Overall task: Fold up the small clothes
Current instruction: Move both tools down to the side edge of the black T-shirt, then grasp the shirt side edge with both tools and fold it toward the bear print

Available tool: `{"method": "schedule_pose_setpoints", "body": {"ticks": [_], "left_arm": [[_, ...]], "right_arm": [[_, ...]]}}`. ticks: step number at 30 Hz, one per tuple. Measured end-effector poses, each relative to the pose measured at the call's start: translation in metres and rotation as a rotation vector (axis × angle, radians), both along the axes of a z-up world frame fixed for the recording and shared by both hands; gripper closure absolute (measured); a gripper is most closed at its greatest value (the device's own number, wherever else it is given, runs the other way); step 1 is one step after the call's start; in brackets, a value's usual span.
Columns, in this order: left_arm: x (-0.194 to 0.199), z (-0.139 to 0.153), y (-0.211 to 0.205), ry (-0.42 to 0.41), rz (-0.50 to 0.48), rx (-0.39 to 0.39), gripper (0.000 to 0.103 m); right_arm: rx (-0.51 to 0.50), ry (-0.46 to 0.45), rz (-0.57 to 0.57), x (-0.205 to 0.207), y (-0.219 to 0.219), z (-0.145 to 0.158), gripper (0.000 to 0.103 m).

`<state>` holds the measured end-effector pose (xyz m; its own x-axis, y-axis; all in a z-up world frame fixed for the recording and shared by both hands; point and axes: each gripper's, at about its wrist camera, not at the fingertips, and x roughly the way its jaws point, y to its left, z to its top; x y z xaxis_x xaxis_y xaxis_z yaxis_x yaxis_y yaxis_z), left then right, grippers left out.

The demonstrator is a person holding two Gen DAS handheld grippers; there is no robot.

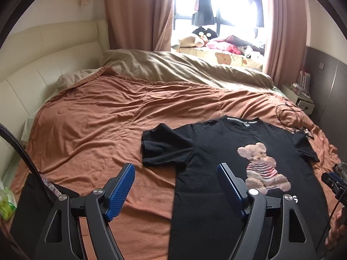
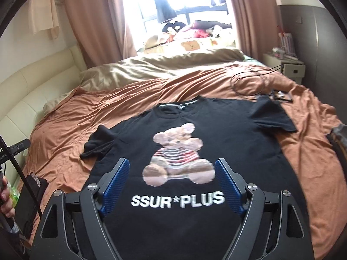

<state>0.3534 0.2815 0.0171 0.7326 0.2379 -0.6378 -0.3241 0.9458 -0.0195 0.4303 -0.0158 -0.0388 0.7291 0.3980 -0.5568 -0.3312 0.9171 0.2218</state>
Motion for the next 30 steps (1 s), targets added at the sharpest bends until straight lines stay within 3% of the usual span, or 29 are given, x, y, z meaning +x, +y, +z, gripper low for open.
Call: {"method": "schedule_pose_setpoints", "body": {"ticks": [11, 17, 19, 30], "left_arm": [[0.063, -0.055, 0.063, 0.097, 0.096, -0.125, 0.036], [0.097, -0.092, 0.093, 0.113, 0.139, -0.202, 0.036], [0.107, -0.104, 0.101, 0.121, 0.151, -0.241, 0.036], [0.138, -0.156, 0.133, 0.154, 0.209, -0.314, 0.036]], "right_arm": [[0.071, 0.098, 0.059, 0.087, 0.056, -0.020, 0.033], [0.090, 0.169, 0.105, 0.131, 0.089, -0.036, 0.047], [0.109, 0.192, 0.117, 0.146, 0.097, -0.041, 0.056], [0.148, 0.254, 0.173, 0.195, 0.132, -0.071, 0.062]]}}
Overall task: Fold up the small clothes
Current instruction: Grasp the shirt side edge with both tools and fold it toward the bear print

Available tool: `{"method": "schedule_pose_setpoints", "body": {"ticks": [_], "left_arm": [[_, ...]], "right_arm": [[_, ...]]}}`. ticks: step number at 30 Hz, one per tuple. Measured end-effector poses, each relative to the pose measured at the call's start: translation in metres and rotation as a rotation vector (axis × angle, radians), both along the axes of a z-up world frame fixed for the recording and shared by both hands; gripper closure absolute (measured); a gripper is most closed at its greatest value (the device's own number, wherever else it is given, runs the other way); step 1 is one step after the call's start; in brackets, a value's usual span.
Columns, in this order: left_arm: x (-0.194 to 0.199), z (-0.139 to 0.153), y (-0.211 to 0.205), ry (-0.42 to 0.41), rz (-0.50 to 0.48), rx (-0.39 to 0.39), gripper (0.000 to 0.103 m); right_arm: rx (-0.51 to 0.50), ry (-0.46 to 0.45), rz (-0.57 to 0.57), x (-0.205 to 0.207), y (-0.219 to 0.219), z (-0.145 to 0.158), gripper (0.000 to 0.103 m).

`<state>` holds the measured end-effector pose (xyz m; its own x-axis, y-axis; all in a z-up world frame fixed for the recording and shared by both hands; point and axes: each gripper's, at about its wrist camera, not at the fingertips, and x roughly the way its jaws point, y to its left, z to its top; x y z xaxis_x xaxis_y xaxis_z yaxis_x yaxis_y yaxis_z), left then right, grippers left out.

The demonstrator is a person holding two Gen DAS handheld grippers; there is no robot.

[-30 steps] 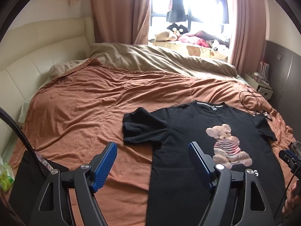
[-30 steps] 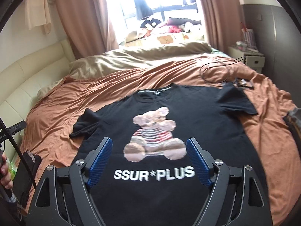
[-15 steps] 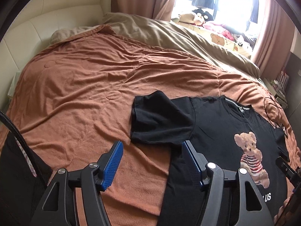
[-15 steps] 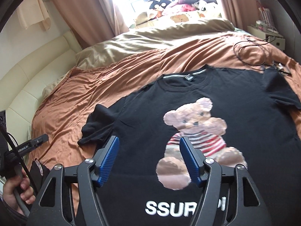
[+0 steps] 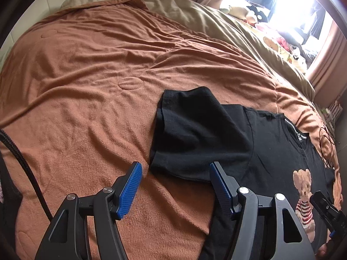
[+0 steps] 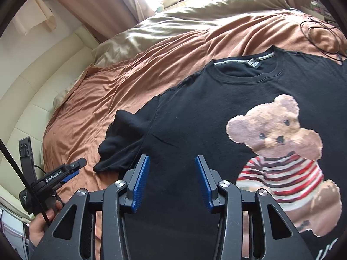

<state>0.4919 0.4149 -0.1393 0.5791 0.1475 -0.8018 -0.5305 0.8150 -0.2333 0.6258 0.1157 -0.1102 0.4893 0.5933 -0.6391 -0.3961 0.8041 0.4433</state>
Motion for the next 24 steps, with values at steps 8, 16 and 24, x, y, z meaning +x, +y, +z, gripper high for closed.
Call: {"method": "schedule_pose_setpoints", "body": {"ticks": [8, 16, 24], "left_arm": [[0.012, -0.028, 0.015, 0.021, 0.017, -0.072, 0.042], [0.014, -0.046, 0.016, 0.028, 0.045, -0.157, 0.045], [0.007, -0.046, 0.025, 0.014, 0.098, -0.171, 0.075]], "right_arm": [[0.031, 0.068, 0.012, 0.017, 0.012, -0.019, 0.062], [0.055, 0.093, 0.002, 0.020, 0.019, -0.023, 0.062], [0.155, 0.220, 0.017, 0.033, 0.037, -0.045, 0.075]]}}
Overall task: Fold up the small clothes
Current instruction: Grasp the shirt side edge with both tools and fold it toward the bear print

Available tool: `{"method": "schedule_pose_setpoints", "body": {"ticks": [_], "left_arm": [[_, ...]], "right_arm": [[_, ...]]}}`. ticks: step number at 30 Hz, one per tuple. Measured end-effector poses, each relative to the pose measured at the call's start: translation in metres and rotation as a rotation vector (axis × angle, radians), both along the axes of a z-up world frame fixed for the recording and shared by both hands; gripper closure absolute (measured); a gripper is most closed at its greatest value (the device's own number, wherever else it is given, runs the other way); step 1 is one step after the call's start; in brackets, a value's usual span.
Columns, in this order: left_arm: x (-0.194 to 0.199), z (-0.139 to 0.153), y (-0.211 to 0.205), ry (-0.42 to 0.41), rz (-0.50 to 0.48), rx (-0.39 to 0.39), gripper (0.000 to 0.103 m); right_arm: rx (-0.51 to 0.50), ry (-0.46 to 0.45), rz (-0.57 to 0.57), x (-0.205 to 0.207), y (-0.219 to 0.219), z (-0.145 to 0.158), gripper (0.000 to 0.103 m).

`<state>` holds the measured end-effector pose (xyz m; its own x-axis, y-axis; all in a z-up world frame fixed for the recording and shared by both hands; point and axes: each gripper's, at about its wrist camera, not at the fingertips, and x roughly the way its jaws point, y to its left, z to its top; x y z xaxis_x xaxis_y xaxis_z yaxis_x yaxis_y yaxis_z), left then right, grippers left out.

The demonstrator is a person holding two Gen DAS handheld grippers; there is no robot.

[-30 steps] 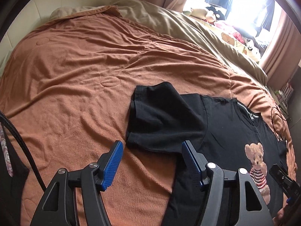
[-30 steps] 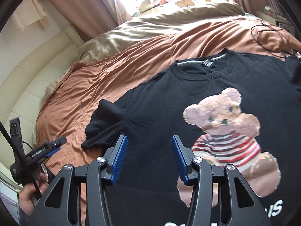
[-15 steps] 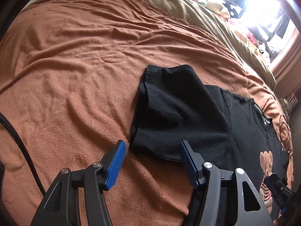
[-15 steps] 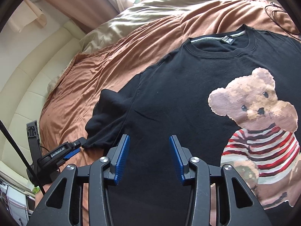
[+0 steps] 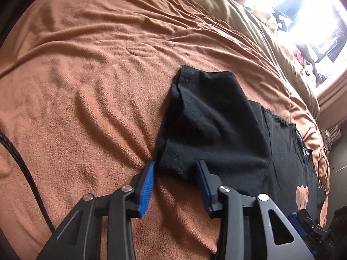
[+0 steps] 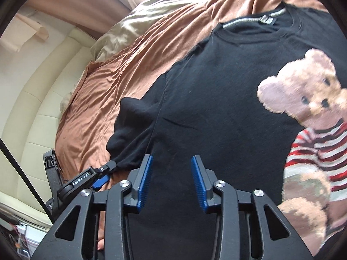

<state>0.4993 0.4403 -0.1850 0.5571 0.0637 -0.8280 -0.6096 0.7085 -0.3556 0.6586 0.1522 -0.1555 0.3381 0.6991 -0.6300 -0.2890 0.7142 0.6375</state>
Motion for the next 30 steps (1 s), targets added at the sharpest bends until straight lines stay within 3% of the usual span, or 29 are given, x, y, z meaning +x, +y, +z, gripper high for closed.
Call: {"method": "schedule_pose_setpoints", "body": {"ticks": [1, 3, 9, 12, 14, 18, 23, 26, 30], "left_arm": [[-0.001, 0.001, 0.002, -0.008, 0.000, -0.001, 0.085], [-0.003, 0.003, 0.006, -0.031, -0.002, -0.025, 0.087], [-0.008, 0.032, 0.001, -0.115, -0.047, -0.002, 0.094], [-0.006, 0.048, -0.004, -0.151, -0.080, 0.017, 0.094], [-0.004, 0.053, -0.006, -0.174, -0.096, -0.010, 0.095], [0.000, 0.069, -0.015, -0.202, -0.138, 0.013, 0.095], [0.006, 0.080, -0.027, -0.221, -0.183, 0.027, 0.095], [0.007, 0.083, -0.034, -0.226, -0.212, 0.030, 0.096], [0.004, 0.085, -0.042, -0.221, -0.242, 0.033, 0.096]], "right_arm": [[0.029, 0.026, 0.006, 0.002, 0.004, -0.002, 0.080], [0.074, 0.044, 0.034, 0.004, 0.014, -0.004, 0.082], [0.023, 0.084, 0.056, 0.022, 0.044, -0.025, 0.090], [0.037, 0.131, 0.037, 0.032, 0.051, -0.039, 0.094], [0.080, 0.170, 0.040, 0.038, 0.056, -0.046, 0.099], [0.101, 0.187, 0.048, 0.049, 0.066, -0.049, 0.101], [0.197, 0.291, 0.082, 0.053, 0.083, -0.070, 0.102], [0.167, 0.259, 0.130, 0.058, 0.096, -0.070, 0.102], [0.173, 0.264, 0.129, 0.063, 0.078, -0.065, 0.099]]}}
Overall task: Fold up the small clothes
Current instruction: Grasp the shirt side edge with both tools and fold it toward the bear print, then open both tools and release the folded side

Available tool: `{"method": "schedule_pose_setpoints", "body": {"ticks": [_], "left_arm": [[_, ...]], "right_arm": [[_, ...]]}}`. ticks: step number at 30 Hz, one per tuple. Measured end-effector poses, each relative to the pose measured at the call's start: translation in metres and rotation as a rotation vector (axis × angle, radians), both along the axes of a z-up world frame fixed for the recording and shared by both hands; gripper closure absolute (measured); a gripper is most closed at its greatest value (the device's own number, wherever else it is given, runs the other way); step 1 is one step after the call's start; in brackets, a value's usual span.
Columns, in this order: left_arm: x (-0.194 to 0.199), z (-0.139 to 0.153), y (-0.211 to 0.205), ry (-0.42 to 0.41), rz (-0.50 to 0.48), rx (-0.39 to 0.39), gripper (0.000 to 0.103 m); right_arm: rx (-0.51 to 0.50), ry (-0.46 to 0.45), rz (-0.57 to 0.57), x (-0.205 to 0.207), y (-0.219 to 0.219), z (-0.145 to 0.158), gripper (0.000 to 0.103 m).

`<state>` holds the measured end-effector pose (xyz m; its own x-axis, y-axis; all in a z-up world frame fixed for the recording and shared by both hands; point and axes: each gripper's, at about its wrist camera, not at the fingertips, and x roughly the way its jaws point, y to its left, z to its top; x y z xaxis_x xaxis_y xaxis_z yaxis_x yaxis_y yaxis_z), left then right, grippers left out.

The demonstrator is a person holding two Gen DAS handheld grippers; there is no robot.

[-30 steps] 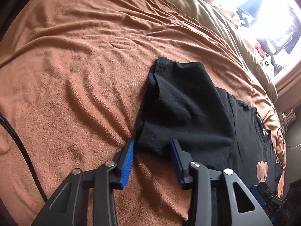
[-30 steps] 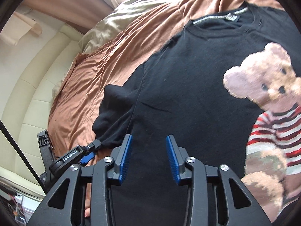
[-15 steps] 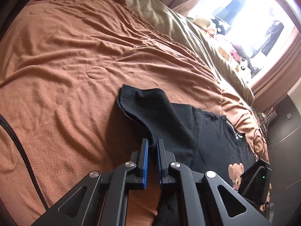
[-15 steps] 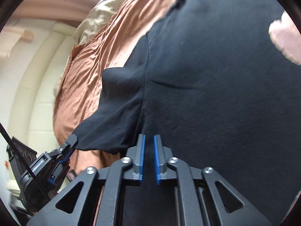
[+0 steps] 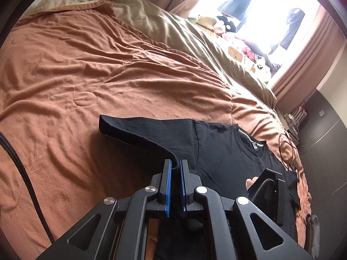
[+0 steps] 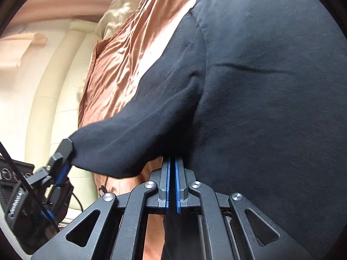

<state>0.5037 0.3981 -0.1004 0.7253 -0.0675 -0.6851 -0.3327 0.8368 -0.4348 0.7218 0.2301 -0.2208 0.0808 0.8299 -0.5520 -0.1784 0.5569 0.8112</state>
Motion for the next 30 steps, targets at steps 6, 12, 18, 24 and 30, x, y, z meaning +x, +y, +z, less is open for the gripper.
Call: {"method": "schedule_pose_setpoints", "body": {"ticks": [6, 12, 18, 24, 30], "left_arm": [[-0.006, -0.001, -0.022, 0.019, -0.032, 0.003, 0.096], [-0.011, -0.011, -0.053, 0.049, -0.100, -0.024, 0.095], [-0.019, -0.012, -0.060, 0.076, -0.096, -0.033, 0.063], [-0.016, -0.011, -0.035, 0.088, -0.011, 0.017, 0.057], [0.007, -0.036, -0.006, 0.155, 0.042, 0.092, 0.057]], "right_arm": [[0.022, -0.022, -0.113, -0.010, -0.051, 0.015, 0.062], [-0.008, -0.045, -0.152, -0.011, -0.073, 0.025, 0.062], [-0.029, -0.075, -0.160, -0.018, -0.076, 0.049, 0.062], [-0.041, -0.109, -0.167, -0.022, -0.080, 0.050, 0.062], [-0.066, -0.139, -0.169, -0.025, -0.098, 0.048, 0.062]]}}
